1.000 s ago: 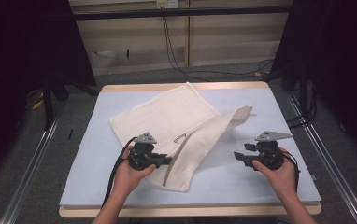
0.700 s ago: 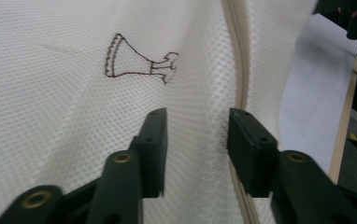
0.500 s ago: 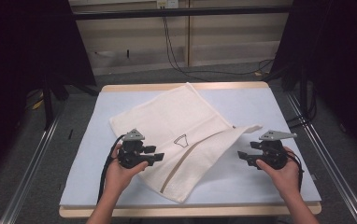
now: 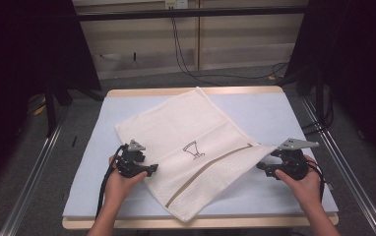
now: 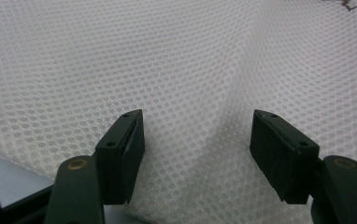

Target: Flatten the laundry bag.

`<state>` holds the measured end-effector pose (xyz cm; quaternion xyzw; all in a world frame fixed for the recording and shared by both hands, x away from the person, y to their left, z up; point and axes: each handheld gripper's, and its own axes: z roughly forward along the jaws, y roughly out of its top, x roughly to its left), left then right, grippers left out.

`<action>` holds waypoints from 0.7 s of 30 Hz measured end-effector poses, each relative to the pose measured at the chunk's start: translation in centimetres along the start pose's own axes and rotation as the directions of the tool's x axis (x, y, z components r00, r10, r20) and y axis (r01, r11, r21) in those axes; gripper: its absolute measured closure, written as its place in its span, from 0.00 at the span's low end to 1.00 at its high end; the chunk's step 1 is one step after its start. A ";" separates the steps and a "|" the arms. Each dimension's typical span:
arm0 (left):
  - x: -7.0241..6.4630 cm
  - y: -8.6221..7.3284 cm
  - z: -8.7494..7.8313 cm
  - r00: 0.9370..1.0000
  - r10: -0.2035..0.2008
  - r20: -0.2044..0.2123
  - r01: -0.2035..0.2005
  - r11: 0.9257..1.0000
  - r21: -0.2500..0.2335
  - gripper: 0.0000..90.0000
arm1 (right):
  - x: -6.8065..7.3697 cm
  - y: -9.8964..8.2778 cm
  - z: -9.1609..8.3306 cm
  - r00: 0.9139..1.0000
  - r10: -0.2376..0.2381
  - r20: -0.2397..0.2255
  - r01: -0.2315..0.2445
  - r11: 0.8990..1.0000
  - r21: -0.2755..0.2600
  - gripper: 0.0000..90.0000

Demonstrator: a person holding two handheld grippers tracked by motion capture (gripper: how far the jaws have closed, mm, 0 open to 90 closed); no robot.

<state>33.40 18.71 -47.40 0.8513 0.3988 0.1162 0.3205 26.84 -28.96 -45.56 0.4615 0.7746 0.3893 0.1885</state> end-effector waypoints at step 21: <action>1.0 1.7 0.3 0.996 -0.070 -0.049 0.070 0.998 0.005 0.99 | -0.7 -1.3 0.1 1.000 -0.022 0.018 0.021 0.998 0.060 0.21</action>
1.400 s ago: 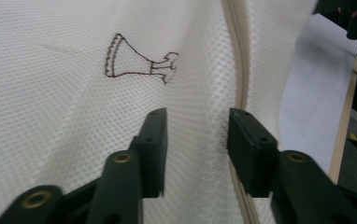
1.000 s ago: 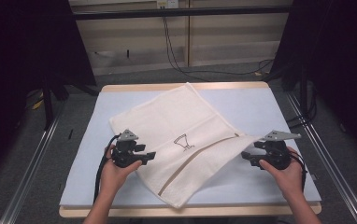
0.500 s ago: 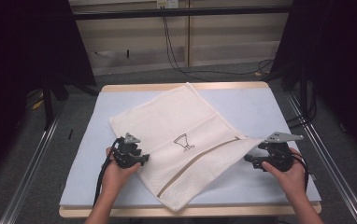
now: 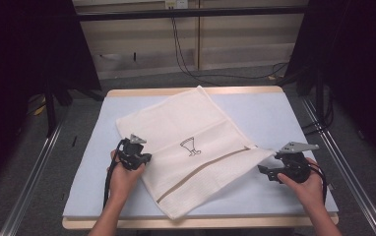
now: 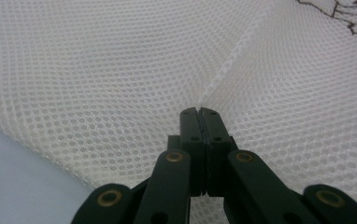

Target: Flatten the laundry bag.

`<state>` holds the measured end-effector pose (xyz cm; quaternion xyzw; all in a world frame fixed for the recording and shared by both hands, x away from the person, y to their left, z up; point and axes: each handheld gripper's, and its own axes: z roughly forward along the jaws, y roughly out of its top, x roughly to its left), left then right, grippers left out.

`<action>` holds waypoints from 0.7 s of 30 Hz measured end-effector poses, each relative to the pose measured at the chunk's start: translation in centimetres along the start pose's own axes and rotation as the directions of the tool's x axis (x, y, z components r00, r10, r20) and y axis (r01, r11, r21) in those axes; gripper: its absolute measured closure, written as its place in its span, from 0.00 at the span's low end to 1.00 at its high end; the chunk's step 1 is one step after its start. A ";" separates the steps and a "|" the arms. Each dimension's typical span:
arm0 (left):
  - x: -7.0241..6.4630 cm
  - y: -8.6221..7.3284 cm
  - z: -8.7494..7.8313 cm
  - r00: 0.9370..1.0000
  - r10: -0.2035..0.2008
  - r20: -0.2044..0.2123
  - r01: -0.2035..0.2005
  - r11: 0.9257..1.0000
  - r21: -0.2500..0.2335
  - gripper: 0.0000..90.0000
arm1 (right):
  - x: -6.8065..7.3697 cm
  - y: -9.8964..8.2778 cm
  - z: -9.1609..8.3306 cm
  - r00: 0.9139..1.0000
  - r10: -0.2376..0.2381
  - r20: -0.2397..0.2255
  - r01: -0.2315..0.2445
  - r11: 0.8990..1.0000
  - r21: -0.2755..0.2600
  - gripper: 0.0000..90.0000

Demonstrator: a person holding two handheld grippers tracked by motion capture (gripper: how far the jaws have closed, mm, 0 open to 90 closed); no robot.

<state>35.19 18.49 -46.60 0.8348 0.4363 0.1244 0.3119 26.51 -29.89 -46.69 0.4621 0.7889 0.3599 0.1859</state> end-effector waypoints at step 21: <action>-0.6 -0.4 -1.1 0.999 -0.005 0.033 0.008 0.997 -0.070 0.36 | -1.0 -0.8 -1.9 0.998 -0.007 -0.066 0.010 0.999 0.044 0.12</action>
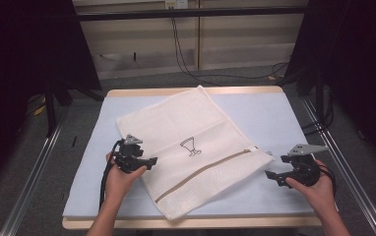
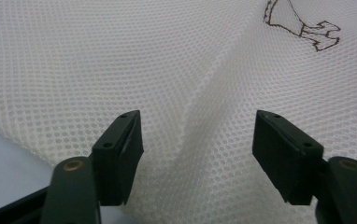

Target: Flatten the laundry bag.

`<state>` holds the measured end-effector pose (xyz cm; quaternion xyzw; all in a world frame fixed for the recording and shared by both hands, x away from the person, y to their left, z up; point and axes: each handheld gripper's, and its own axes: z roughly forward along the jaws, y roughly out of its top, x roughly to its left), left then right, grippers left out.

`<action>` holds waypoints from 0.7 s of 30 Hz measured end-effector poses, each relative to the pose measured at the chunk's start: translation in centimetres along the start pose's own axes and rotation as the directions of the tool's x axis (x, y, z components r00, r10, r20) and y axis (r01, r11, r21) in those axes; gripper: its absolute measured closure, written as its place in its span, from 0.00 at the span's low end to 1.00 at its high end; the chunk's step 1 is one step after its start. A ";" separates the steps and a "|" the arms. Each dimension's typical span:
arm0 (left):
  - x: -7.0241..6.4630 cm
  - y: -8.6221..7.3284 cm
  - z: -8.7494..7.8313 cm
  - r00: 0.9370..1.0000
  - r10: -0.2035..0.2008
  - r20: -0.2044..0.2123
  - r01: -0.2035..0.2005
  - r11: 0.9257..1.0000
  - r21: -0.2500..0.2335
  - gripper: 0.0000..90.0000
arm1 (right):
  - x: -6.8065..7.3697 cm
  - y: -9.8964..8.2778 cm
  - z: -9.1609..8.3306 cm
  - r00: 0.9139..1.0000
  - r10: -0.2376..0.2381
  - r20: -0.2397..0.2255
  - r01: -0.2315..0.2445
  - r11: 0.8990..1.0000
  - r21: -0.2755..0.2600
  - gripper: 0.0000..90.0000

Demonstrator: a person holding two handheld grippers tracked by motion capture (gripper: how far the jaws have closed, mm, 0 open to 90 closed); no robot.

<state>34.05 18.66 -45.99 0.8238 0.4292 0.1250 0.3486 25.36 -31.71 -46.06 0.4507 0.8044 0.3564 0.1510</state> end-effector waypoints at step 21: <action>0.3 -0.5 -0.1 1.000 -0.016 -0.004 0.016 0.999 0.043 0.28 | 0.9 2.3 1.5 0.999 0.012 -0.040 -0.015 0.997 -0.075 0.44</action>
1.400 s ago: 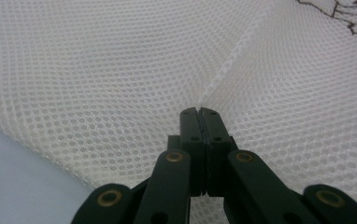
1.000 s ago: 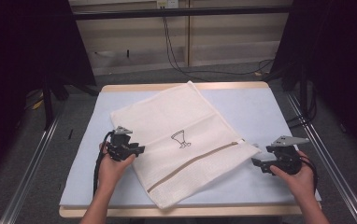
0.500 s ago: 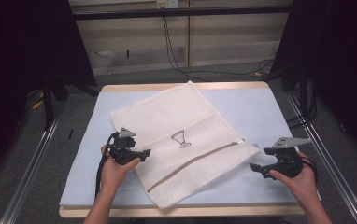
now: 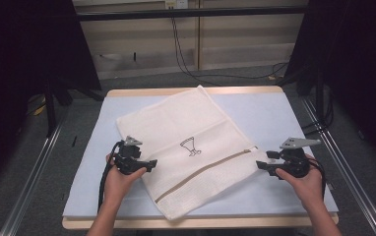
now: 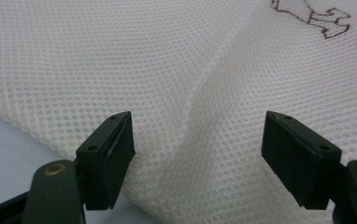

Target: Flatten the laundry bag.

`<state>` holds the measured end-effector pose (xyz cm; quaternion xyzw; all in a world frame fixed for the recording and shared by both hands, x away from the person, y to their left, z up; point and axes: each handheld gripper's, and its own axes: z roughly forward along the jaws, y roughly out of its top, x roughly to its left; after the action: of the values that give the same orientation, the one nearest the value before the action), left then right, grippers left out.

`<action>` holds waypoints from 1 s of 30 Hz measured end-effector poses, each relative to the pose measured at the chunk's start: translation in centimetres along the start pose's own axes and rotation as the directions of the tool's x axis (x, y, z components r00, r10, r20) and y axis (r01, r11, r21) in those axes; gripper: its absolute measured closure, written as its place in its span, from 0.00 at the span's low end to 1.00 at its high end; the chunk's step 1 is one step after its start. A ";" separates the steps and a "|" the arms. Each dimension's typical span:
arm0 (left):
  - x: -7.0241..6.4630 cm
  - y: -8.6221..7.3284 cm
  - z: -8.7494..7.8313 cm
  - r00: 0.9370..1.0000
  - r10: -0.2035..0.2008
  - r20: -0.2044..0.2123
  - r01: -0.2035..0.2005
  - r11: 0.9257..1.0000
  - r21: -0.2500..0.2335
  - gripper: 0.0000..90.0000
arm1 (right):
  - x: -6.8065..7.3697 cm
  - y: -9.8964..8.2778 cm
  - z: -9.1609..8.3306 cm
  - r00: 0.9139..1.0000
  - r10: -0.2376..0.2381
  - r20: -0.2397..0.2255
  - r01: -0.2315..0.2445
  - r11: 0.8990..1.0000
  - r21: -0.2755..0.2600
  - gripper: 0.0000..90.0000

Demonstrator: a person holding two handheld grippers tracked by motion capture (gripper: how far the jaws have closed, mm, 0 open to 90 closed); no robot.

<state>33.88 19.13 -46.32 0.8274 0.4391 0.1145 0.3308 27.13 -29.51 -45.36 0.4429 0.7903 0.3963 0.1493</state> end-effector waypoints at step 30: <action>0.7 0.2 1.1 0.988 -0.081 -0.134 0.083 0.997 0.006 0.97 | 2.4 -2.2 1.2 0.998 -0.010 -0.061 0.019 0.990 0.140 1.00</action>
<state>34.99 19.15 -47.11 0.8012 0.4944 0.1532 0.3003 25.23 -27.61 -47.50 0.4344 0.8235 0.3518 0.0970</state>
